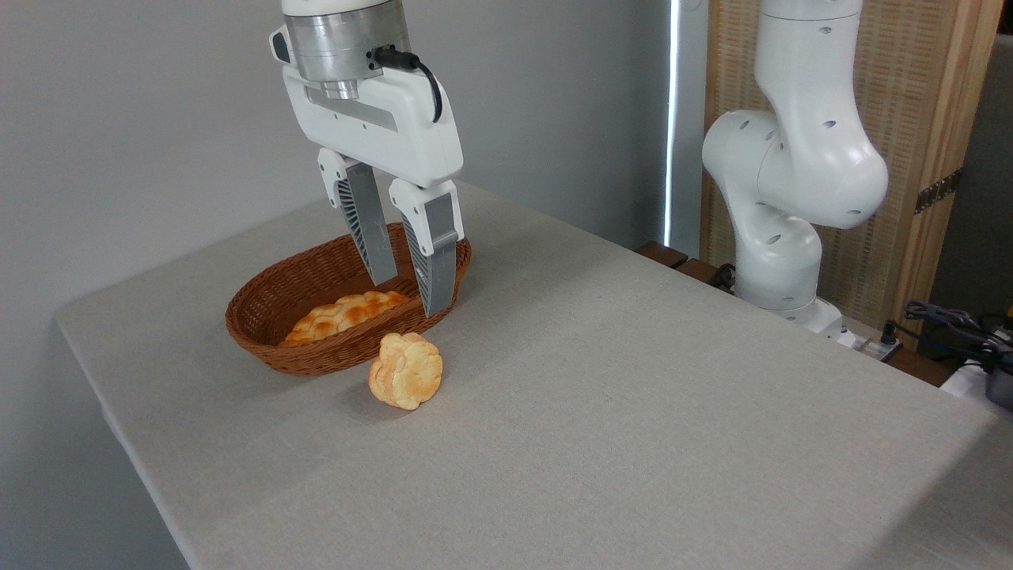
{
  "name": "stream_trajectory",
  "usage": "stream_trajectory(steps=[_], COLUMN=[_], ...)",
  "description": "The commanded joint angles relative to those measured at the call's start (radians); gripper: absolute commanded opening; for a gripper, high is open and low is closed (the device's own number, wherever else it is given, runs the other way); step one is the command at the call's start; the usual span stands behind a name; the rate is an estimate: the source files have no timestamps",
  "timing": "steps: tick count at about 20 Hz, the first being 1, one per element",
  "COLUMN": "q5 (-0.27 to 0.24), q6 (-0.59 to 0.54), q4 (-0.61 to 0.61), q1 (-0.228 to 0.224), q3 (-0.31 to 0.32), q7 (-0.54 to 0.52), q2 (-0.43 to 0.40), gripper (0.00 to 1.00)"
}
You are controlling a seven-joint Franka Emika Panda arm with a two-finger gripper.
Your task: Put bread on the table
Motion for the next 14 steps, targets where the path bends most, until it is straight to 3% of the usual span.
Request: stream_trajectory(steps=[1,11,14], q5=[-0.012,-0.015,-0.048], q6=[-0.030,-0.027,-0.015], q4=[0.019,0.019,0.019], q1=[0.006,0.006,0.004], q3=[0.000,-0.003,-0.009], q7=[-0.005,-0.008,-0.008], q2=[0.006,0.006,0.006], gripper=[1.00,1.00,1.00])
